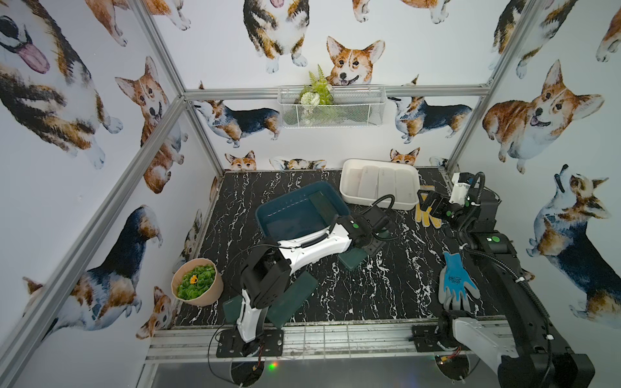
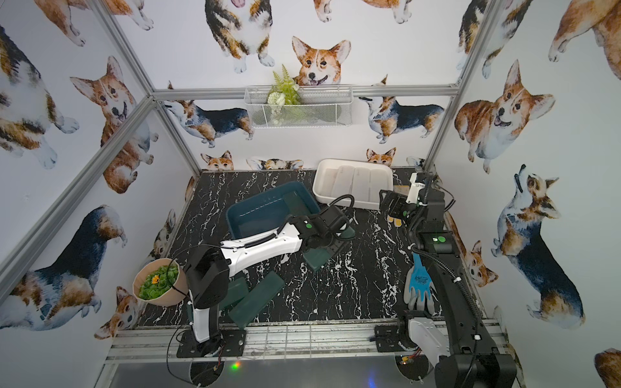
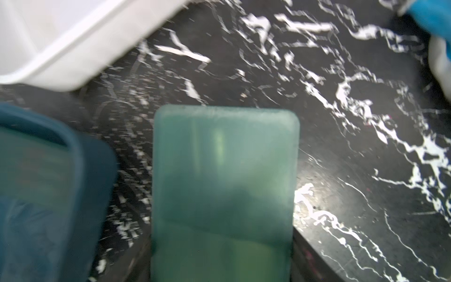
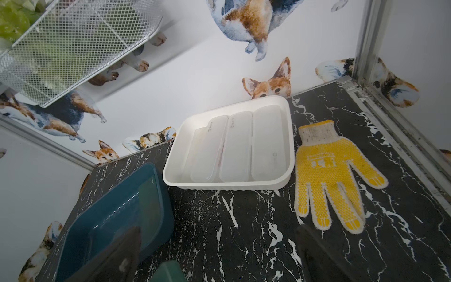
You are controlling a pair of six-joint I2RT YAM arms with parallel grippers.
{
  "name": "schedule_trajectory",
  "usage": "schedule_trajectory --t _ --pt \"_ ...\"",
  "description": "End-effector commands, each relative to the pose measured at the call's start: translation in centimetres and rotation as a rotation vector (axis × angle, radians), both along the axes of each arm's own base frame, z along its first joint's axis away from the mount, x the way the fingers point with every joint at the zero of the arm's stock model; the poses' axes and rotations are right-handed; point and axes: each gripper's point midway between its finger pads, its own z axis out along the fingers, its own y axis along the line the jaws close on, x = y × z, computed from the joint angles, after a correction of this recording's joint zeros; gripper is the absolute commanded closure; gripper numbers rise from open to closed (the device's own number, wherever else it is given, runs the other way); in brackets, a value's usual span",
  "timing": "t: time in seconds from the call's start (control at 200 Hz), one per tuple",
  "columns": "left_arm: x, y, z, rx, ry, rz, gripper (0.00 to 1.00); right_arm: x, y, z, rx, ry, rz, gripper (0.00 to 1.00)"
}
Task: Place the pencil cases by color into the storage box
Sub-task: Pick up the pencil case from the center of the board, then place the pencil case at the storage box.
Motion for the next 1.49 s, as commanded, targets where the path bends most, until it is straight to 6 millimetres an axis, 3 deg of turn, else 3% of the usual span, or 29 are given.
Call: schedule_trajectory --t 0.0,0.09,0.215,0.335,0.385,0.566,0.741,0.881,1.487 --pt "2.2 2.5 2.3 -0.023 -0.029 0.055 0.33 0.1 2.3 1.3 -0.083 -0.086 0.074 0.00" --pt "4.6 5.5 3.9 -0.045 -0.042 0.136 0.33 0.2 5.3 1.2 -0.140 -0.114 0.158 0.00" --pt "7.9 10.3 5.4 -0.078 -0.049 0.262 0.32 -0.1 10.8 0.3 -0.155 -0.147 0.344 0.00" --pt "11.0 15.0 6.3 -0.117 -0.050 0.390 0.32 -1.7 16.7 -0.1 -0.239 -0.241 0.496 0.00" --pt "12.2 16.7 6.5 -0.136 -0.044 0.441 0.32 -2.0 19.1 -1.7 -0.277 -0.241 0.555 0.00" --pt "15.2 20.4 5.7 -0.196 -0.013 0.594 0.33 -3.5 23.8 -3.0 -0.328 -0.325 0.669 0.00" --pt "16.9 21.6 3.8 -0.261 0.026 0.723 0.33 -3.9 25.5 -4.0 -0.300 -0.373 0.725 0.00" --pt "17.8 22.3 2.0 -0.251 0.043 0.804 0.33 -3.9 25.7 -4.3 -0.300 -0.398 0.730 0.00" --pt "18.5 23.6 1.1 -0.294 0.019 0.964 0.33 -5.1 26.1 -5.3 -0.308 -0.429 0.803 0.00"
